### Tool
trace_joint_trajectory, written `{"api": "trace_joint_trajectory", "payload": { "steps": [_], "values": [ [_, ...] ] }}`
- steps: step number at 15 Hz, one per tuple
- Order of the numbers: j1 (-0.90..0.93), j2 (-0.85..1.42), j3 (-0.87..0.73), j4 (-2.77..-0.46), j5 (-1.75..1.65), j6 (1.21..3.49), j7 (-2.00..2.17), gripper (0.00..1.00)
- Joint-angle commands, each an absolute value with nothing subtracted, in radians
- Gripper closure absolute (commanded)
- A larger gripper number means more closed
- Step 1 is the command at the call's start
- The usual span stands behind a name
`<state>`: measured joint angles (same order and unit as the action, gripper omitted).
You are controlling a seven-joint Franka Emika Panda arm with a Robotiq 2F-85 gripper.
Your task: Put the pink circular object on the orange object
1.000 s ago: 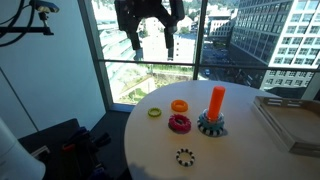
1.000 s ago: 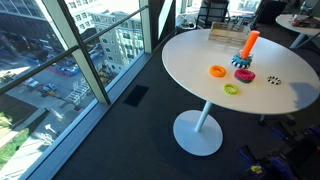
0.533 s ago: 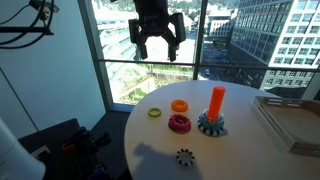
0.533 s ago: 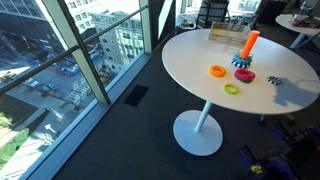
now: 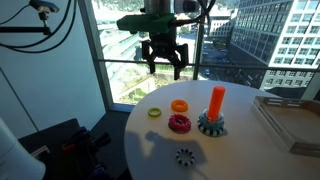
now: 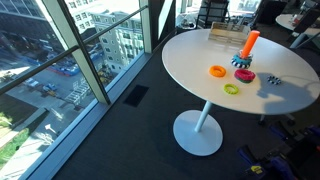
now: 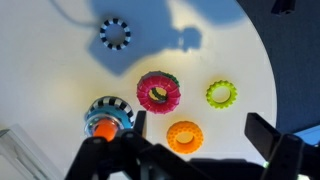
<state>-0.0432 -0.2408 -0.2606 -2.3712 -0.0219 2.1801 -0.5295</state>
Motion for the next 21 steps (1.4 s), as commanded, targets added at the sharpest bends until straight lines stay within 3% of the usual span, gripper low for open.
{"api": "trace_joint_trajectory", "payload": {
  "steps": [1,21],
  "values": [
    [-0.055,-0.137,-0.237,-2.320,0.016,2.207,-0.521,0.00],
    [-0.131,0.243,-0.125,-2.219,0.006,2.345,-0.478,0.00]
  ]
}}
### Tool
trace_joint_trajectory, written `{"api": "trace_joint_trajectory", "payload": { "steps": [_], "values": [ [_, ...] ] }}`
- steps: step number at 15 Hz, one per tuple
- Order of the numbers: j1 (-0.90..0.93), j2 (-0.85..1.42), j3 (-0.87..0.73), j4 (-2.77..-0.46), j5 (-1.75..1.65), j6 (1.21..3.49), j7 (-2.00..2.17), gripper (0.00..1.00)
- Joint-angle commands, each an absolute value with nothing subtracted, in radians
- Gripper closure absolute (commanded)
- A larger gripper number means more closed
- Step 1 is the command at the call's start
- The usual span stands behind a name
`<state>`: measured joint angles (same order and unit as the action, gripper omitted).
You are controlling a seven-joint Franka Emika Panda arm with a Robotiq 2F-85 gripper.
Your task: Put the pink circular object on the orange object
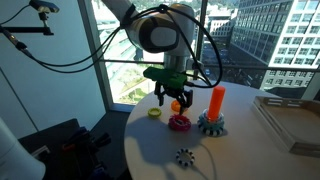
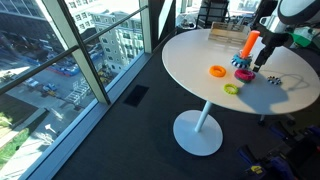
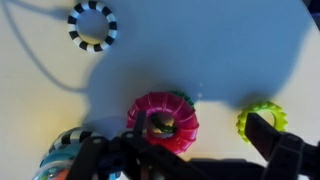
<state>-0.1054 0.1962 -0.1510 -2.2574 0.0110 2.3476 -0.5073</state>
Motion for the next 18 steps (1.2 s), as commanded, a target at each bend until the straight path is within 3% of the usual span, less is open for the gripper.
{"api": "trace_joint_trajectory", "payload": {
  "steps": [1,18],
  "values": [
    [-0.133,0.257,-0.121,-2.214,0.004,2.345,-0.474,0.00],
    [-0.155,0.337,-0.118,-2.172,-0.025,2.351,-0.364,0.00]
  ]
}}
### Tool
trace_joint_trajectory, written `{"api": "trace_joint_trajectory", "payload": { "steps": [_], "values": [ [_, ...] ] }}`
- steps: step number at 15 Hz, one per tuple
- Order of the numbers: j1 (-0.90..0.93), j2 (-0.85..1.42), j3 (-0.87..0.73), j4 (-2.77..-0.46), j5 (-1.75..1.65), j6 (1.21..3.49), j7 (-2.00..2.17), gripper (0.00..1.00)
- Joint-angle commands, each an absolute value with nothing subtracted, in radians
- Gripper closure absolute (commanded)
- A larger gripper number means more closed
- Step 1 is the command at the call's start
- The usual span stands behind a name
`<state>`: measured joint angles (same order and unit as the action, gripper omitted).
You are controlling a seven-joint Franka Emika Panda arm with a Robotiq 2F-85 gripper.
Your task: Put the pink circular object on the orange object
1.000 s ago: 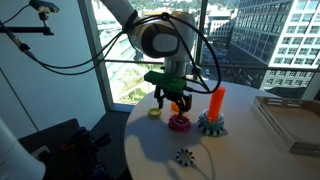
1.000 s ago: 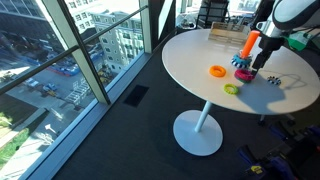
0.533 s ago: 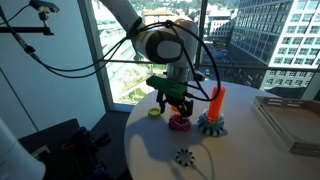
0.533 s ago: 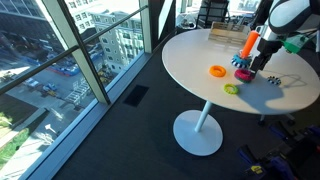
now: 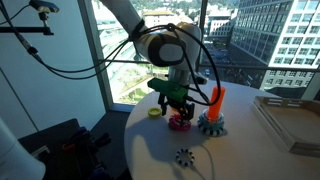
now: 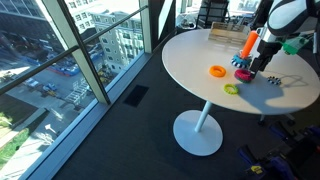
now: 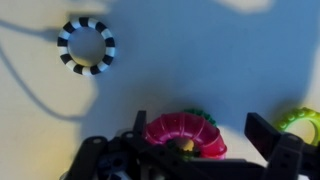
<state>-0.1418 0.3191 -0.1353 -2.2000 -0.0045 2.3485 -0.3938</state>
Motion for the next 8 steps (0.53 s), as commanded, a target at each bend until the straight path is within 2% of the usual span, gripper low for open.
{"api": "trace_joint_trajectory", "payload": {
  "steps": [1,8],
  "values": [
    [-0.154,0.340,-0.116,-2.169,-0.027,2.351,-0.364,0.00],
    [-0.148,0.354,-0.096,-2.156,-0.028,2.347,-0.364,0.00]
  ]
}}
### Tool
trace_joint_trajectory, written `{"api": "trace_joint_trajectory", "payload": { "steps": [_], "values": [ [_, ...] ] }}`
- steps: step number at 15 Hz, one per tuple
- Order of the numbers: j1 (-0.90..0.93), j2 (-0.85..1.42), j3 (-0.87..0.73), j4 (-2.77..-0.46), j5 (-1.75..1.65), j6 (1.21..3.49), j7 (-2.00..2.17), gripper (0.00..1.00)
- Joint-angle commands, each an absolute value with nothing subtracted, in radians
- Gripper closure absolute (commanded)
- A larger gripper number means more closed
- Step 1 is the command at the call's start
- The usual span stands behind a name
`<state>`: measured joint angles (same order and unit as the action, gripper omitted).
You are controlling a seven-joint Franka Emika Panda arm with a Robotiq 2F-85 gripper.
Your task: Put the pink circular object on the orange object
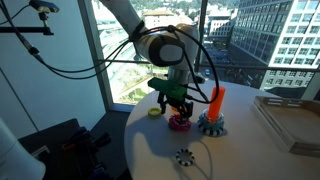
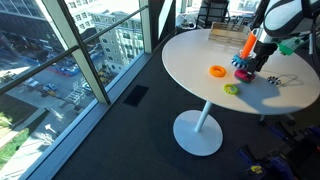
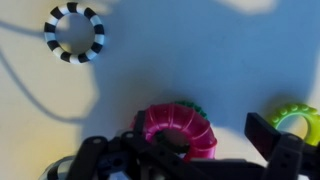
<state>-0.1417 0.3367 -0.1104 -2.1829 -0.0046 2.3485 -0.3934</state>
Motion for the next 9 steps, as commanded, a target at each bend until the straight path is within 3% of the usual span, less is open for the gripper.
{"api": "trace_joint_trajectory", "payload": {
  "steps": [1,2,3,6,7,8,9],
  "values": [
    [-0.149,0.357,-0.093,-2.154,-0.026,2.345,-0.366,0.07],
    [-0.148,0.360,-0.091,-2.152,-0.026,2.344,-0.365,0.20],
    [-0.148,0.362,-0.089,-2.151,-0.027,2.343,-0.365,0.26],
    [-0.148,0.366,-0.084,-2.148,-0.027,2.343,-0.366,0.31],
    [-0.148,0.367,-0.083,-2.148,-0.027,2.342,-0.366,0.39],
    [-0.148,0.366,-0.082,-2.149,-0.026,2.343,-0.367,0.56],
    [-0.148,0.366,-0.082,-2.147,-0.027,2.343,-0.366,0.58]
  ]
}}
